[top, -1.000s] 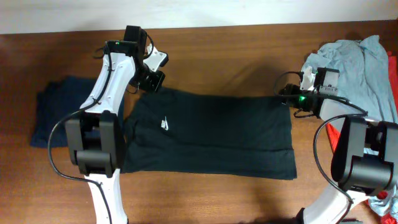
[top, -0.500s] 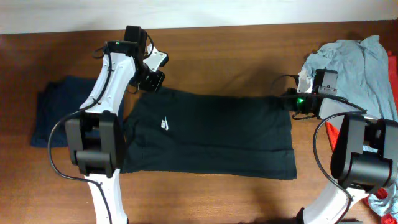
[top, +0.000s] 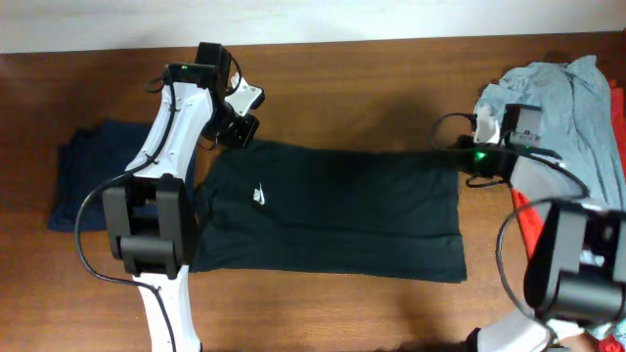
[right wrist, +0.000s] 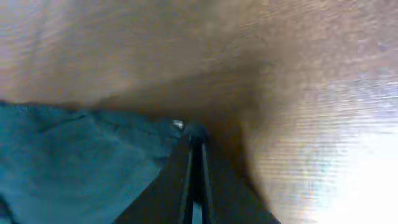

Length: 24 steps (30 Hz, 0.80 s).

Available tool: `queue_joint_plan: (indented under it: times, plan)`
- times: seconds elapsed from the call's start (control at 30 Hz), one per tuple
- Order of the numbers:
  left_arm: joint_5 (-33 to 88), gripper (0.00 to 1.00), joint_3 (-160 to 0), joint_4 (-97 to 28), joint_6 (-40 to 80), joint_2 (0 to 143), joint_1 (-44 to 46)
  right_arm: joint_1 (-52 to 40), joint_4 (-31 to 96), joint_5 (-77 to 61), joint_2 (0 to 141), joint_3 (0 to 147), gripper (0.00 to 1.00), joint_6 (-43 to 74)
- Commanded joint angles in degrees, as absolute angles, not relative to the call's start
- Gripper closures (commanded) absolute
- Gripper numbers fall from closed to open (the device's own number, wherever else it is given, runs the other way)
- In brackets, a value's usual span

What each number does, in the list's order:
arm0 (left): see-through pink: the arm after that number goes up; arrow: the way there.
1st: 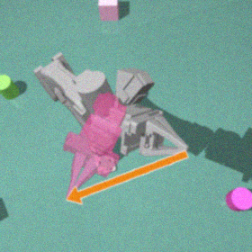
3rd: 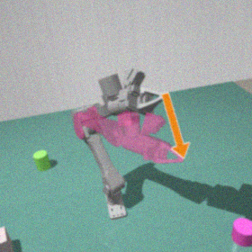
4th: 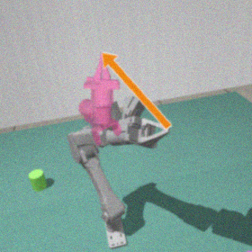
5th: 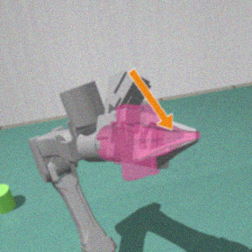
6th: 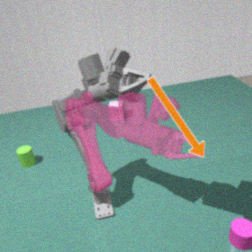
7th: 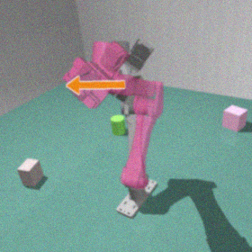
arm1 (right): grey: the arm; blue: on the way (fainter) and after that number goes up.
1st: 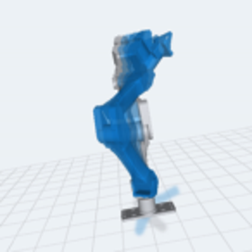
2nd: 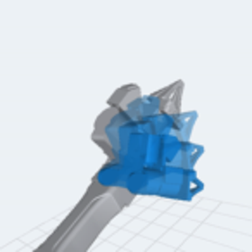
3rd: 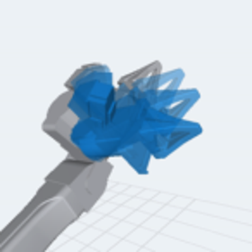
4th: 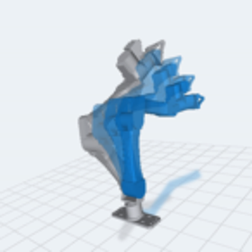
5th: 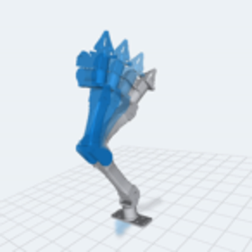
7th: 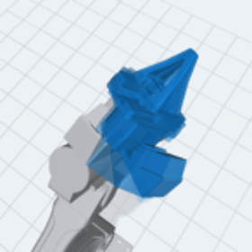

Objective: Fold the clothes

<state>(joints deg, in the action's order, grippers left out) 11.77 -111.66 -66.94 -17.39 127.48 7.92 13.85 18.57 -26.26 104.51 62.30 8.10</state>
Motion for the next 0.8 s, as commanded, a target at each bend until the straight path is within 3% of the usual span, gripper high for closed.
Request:
queue_joint_plan:
  times: [0.0,0.77]
  plan:
    - [12.0,1.00,-113.6,-68.5,-17.6,123.3,8.2,14.1,21.0,-26.2,99.9,63.1,0.96,7.8]
    - [6.2,0.99,-113.6,-84.1,-17.6,120.9,8.1,14.1,41.1,-15.0,97.8,63.1,0.96,8.0]
